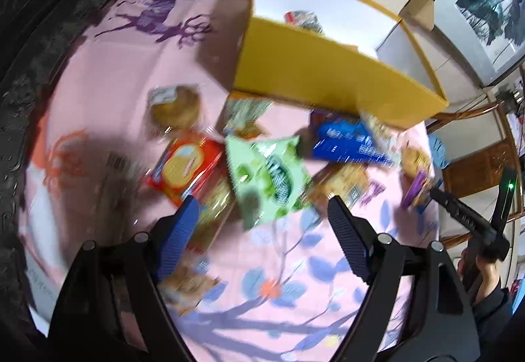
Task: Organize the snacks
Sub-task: 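Open both tools over the box and lower them back to the table, then grasp the purple-and-blue cookie bag with the right tool while the left tool reaches the clear puffed-rice bag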
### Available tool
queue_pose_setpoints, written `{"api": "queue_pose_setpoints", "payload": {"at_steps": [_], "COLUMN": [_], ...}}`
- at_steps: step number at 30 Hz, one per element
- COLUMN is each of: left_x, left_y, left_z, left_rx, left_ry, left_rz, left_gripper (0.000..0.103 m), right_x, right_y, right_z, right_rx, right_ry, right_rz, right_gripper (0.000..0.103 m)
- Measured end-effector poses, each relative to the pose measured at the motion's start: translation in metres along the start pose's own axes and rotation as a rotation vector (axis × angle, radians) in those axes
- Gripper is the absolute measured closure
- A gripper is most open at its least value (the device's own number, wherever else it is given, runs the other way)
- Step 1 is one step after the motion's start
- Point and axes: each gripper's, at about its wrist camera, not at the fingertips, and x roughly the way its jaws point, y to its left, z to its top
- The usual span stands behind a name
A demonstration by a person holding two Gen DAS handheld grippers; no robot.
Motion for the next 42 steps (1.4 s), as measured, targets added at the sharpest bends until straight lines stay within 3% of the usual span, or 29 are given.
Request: {"api": "queue_pose_setpoints", "payload": {"at_steps": [6,11,12,14,22,28,32,37,42], "left_x": [-0.005,-0.007,-0.007,-0.007,0.005,0.051,0.091,0.106,0.119], "left_y": [0.005,-0.006,-0.009,-0.012,-0.015,-0.068,-0.088,-0.103,-0.119], "left_z": [-0.013,-0.015,-0.015,-0.016,-0.021,-0.014,-0.008,0.001,-0.004], "left_rx": [0.001,0.031,0.038,0.048,0.064,0.254,0.331,0.411,0.489], "left_ry": [0.015,0.017,0.017,0.018,0.048,0.072,0.125,0.112,0.115], "left_rz": [0.019,0.019,0.017,0.016,-0.003,-0.084,-0.082,-0.073,-0.015], "left_gripper": [0.021,0.021,0.021,0.021,0.021,0.021,0.021,0.021,0.026], "right_x": [0.020,0.035,0.034,0.034,0.016,0.015,0.015,0.017,0.017], "right_y": [0.008,0.010,0.012,0.017,0.057,0.067,0.068,0.064,0.064], "right_z": [-0.011,-0.014,-0.014,-0.015,-0.060,-0.071,-0.071,-0.068,-0.069], "right_rx": [0.020,0.093,0.089,0.080,-0.055,-0.081,-0.076,-0.058,-0.055], "right_ry": [-0.001,-0.013,-0.032,-0.037,0.052,0.058,0.063,0.051,0.052], "right_rz": [0.014,0.006,-0.001,0.005,0.093,0.073,0.074,0.068,0.069], "right_gripper": [0.033,0.054,0.064,0.069,0.070,0.070,0.070,0.068,0.068]}}
